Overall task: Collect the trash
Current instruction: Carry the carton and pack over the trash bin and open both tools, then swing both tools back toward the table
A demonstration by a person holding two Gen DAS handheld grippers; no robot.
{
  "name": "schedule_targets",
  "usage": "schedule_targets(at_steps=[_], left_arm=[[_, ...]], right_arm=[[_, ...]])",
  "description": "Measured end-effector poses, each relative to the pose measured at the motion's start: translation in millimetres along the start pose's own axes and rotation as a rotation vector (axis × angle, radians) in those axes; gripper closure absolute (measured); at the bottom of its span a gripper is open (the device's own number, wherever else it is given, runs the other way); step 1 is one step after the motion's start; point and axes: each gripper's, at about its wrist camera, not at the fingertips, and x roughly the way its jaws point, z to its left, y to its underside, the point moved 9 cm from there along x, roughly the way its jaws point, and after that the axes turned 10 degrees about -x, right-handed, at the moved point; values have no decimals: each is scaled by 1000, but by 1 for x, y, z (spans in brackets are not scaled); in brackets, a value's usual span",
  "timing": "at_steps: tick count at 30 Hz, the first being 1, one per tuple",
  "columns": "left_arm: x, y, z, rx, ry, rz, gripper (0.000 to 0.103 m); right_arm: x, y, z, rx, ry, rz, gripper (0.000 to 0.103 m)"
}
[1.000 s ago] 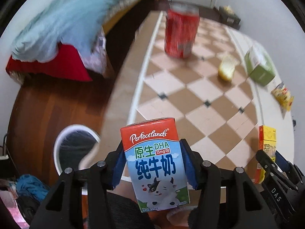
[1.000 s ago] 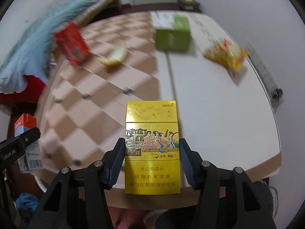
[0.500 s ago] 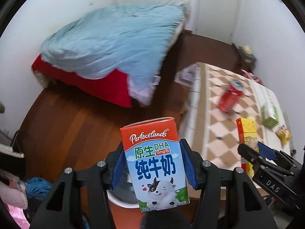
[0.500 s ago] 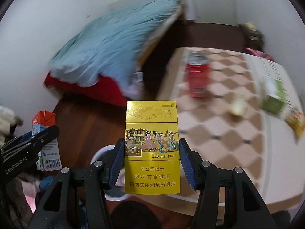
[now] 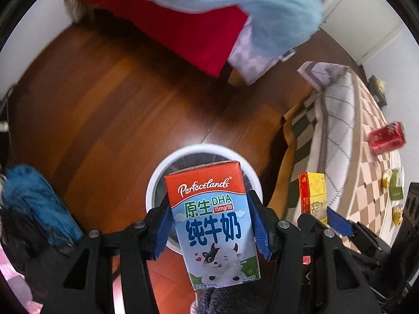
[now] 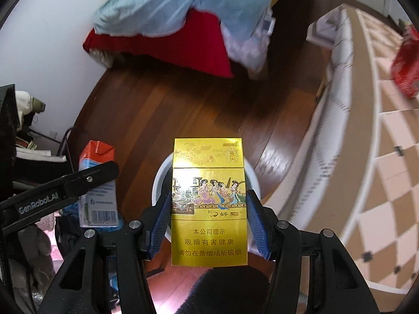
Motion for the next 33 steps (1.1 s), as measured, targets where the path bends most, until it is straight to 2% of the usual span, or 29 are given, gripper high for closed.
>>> schedule_targets(at_steps=[4, 8, 10, 11, 12, 13, 17, 24, 33], left_arm=[[17, 0, 10, -51, 31, 76, 52], [13, -1, 24, -122, 48, 90, 52], [11, -4, 32, -139, 27, 86, 46], [9, -6, 35, -145, 15, 74, 34], [4, -7, 41, -153, 1, 54, 22], [-2, -9, 47, -158, -11, 33, 18], [-18, -9, 65, -120, -109, -43, 6], [-44, 7, 75, -35, -235, -158, 6], [-76, 30, 59, 22, -252, -236, 6]], right_arm=[[25, -2, 8, -1, -17, 38, 45], [38, -8, 10, -4, -43, 66, 45], [43, -7, 12, -3, -44, 89, 44], [46, -7, 13, -3, -39, 96, 29], [47, -7, 12, -5, -33, 97, 20], [46, -7, 11, -12, -24, 94, 8], [42, -4, 10, -49, 27, 98, 4], [22, 9, 15, -130, 112, 100, 1], [-31, 25, 18, -174, 156, 43, 1]])
